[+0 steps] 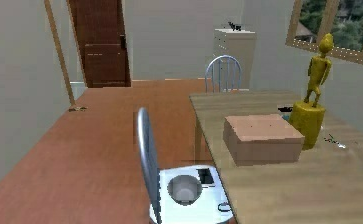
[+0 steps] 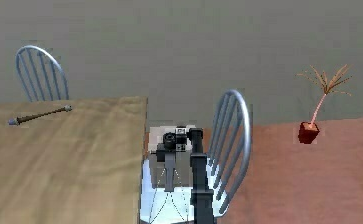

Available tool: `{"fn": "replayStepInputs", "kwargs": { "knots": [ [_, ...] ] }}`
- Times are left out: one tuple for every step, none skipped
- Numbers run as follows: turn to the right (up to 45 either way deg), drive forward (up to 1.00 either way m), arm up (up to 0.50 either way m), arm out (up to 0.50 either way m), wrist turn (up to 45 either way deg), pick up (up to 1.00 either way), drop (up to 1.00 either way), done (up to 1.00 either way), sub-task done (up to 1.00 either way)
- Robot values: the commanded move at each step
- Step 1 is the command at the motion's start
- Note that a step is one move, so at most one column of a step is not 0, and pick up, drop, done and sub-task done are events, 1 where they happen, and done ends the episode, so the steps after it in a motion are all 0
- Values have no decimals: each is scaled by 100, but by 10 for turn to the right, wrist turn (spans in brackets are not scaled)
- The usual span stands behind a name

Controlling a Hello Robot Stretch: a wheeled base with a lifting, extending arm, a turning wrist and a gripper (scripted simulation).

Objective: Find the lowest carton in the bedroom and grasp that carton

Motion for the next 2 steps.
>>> {"fn": "replayStepInputs", "kwargs": {
  "knots": [
    [0, 0, 0, 0, 450, 0, 0, 0, 0],
    [0, 0, 0, 0, 450, 0, 0, 0, 0]
  ]
}}
